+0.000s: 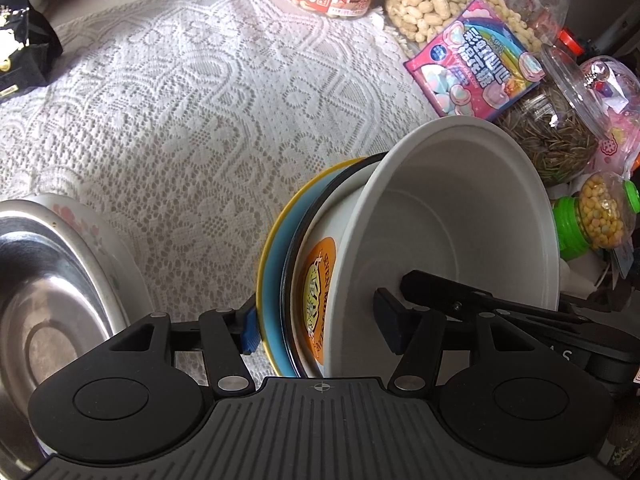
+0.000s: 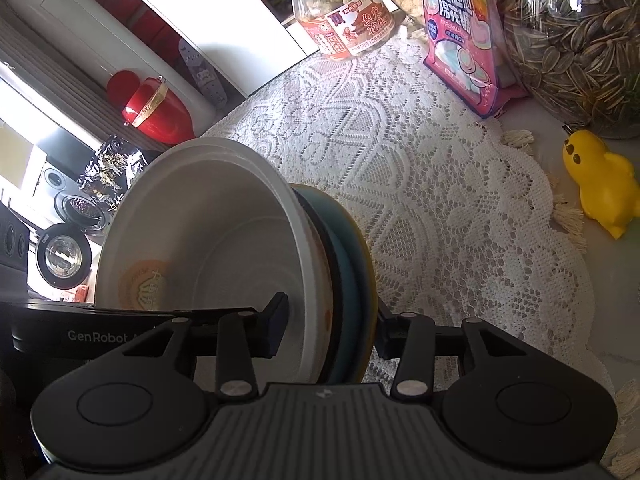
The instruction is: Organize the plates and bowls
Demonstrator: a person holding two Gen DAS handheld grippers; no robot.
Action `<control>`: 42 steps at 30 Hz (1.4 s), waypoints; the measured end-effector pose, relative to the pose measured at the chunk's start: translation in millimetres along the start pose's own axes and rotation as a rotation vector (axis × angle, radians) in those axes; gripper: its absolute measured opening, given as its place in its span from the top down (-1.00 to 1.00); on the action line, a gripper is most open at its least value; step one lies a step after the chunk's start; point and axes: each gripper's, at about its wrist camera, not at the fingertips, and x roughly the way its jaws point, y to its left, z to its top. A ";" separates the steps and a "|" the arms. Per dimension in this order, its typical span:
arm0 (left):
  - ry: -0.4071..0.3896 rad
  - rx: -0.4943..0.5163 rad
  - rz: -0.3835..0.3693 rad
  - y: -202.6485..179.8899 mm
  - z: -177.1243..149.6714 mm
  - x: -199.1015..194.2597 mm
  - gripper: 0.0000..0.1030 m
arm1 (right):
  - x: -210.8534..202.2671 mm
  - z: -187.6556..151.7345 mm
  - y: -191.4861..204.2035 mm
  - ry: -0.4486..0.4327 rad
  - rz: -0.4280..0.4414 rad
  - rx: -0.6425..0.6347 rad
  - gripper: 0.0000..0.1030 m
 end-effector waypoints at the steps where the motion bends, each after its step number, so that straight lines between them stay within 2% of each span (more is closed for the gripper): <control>1: 0.007 0.000 -0.005 -0.9 -0.9 0.3 -0.20 | -2.3 -0.7 -0.1 0.002 -0.007 0.002 0.15; 5: 0.032 0.014 -0.043 -7.6 -6.0 5.0 -0.22 | -10.8 -3.4 -5.5 -0.002 -0.037 -0.005 0.16; 9: 0.002 0.049 -0.024 -16.3 -3.9 6.0 -0.21 | -9.5 -3.4 -15.3 -0.003 -0.020 0.030 0.15; 21: 0.011 0.091 -0.032 -16.4 -3.1 10.5 -0.23 | -10.3 -7.6 -17.9 -0.042 0.007 0.007 0.13; 28: 0.048 0.083 -0.039 -14.2 -1.0 13.4 -0.25 | -10.8 -8.2 -17.2 -0.041 0.005 0.000 0.13; 34: 0.110 0.031 -0.046 -11.8 1.7 16.5 -0.24 | -10.7 -8.1 -16.1 -0.040 0.006 -0.002 0.13; 42: 0.132 0.017 -0.056 -9.5 3.9 17.3 -0.16 | -7.7 -8.4 -17.1 -0.029 0.020 -0.008 0.06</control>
